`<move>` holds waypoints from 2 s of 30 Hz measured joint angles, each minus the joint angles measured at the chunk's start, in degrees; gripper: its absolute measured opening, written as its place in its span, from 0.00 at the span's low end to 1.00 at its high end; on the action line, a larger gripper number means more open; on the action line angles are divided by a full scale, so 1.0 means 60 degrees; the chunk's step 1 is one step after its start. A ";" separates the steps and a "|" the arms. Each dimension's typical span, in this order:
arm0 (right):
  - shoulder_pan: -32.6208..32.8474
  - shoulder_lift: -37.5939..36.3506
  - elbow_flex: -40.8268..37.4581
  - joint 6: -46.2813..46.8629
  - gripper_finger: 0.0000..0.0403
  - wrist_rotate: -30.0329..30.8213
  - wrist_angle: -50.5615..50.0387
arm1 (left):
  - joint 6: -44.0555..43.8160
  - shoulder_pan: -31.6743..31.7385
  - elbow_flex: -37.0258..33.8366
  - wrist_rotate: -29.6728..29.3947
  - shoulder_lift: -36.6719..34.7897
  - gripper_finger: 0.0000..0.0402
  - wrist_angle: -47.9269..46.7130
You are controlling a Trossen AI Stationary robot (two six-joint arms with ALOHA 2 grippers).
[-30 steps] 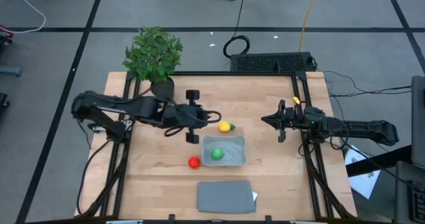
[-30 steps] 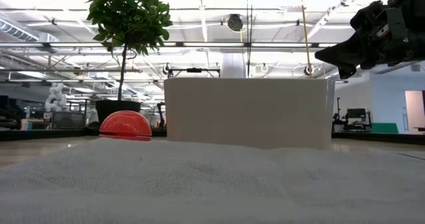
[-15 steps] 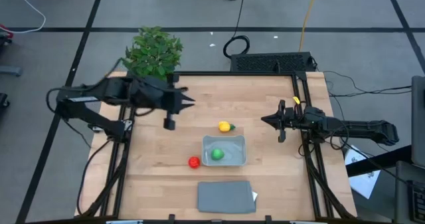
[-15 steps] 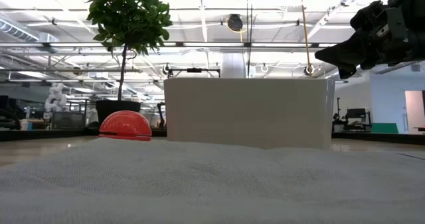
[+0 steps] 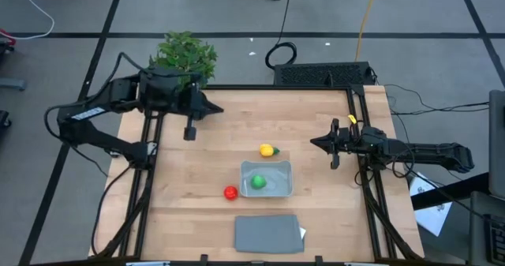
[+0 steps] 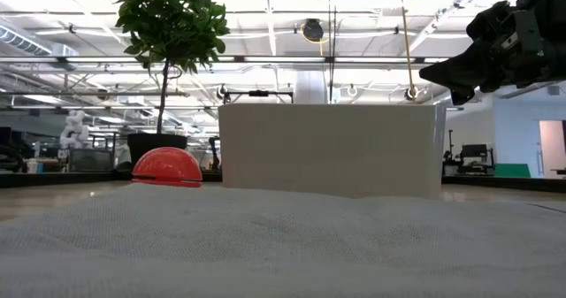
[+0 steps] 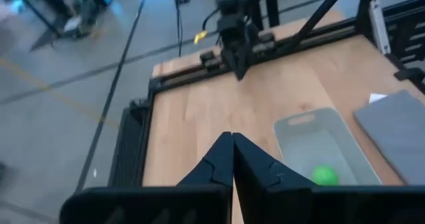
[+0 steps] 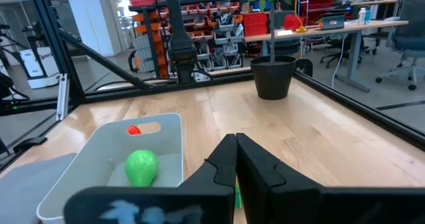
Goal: Pick and placing Produce into tupperware
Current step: Put the yellow pineapple into the gray bin
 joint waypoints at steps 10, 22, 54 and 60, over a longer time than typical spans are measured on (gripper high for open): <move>0.0000 -0.0004 0.0000 -0.0081 0.00 0.0000 -0.0135 | -0.1714 0.0606 -0.1110 -0.0004 -0.1349 0.01 0.0099; 0.0000 0.0000 0.0000 -0.0171 0.00 0.0004 -0.0120 | -0.3022 -0.0162 -0.5884 -0.0939 -0.2988 0.03 0.3934; 0.0000 -0.0004 0.0001 0.0390 0.00 -0.0007 -0.0074 | -0.3361 -0.1929 -1.2712 -0.3340 -0.6988 0.01 0.9172; 0.0000 -0.0003 0.0004 0.0435 0.00 -0.0007 -0.0090 | -0.3191 -0.2079 -1.3347 -0.3344 -0.7022 0.03 0.9996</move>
